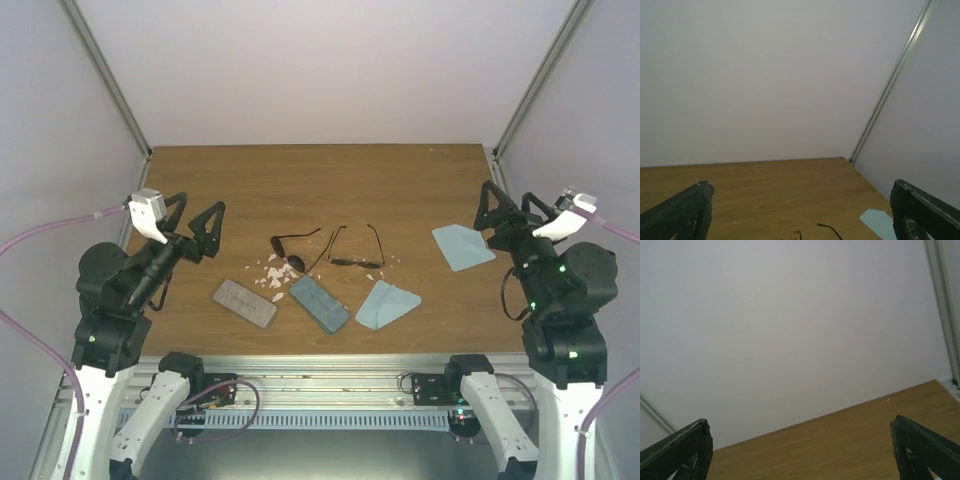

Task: Organize the sunglasses
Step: Pick up the sunglasses case from the center of the board.

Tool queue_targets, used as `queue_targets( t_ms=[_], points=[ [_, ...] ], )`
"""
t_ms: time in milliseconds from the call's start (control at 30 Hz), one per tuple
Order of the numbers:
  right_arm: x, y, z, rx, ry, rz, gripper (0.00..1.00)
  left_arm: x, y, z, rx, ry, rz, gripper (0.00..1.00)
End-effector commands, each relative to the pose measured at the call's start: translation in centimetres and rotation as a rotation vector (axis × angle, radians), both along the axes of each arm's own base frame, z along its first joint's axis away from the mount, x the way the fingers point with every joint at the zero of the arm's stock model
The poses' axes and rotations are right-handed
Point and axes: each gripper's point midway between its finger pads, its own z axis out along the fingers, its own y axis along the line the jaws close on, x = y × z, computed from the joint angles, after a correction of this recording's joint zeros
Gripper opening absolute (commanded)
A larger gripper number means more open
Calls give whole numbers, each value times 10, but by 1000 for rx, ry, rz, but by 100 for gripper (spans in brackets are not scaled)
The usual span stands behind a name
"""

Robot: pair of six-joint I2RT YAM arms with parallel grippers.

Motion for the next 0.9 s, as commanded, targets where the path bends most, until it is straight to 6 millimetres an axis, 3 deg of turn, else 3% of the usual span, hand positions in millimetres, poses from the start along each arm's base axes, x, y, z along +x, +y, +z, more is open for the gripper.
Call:
queue_targets(
  t_ms=[0, 133, 267, 467, 600, 667, 800, 867],
  points=[
    [17, 29, -12, 14, 12, 191, 96, 11, -12, -12, 0, 26, -81, 96],
    [45, 57, -47, 53, 80, 388, 98, 19, -23, -31, -12, 63, -166, 98],
    [74, 87, -95, 104, 176, 564, 99, 28, -28, -59, -40, 122, -207, 99],
    [103, 176, -187, 67, 409, 766, 99, 32, -32, -92, -69, 201, -236, 99],
    [96, 247, -242, -39, 530, 870, 97, 32, -27, -97, -88, 224, -200, 99],
    [91, 273, -270, -133, 587, 872, 96, 31, -24, -99, -99, 237, -182, 99],
    [73, 296, -322, -377, 691, 826, 95, 31, -22, -108, -129, 280, -171, 99],
    [57, 295, -346, -479, 746, 805, 96, 32, -24, -114, -148, 305, -180, 99]
  ],
)
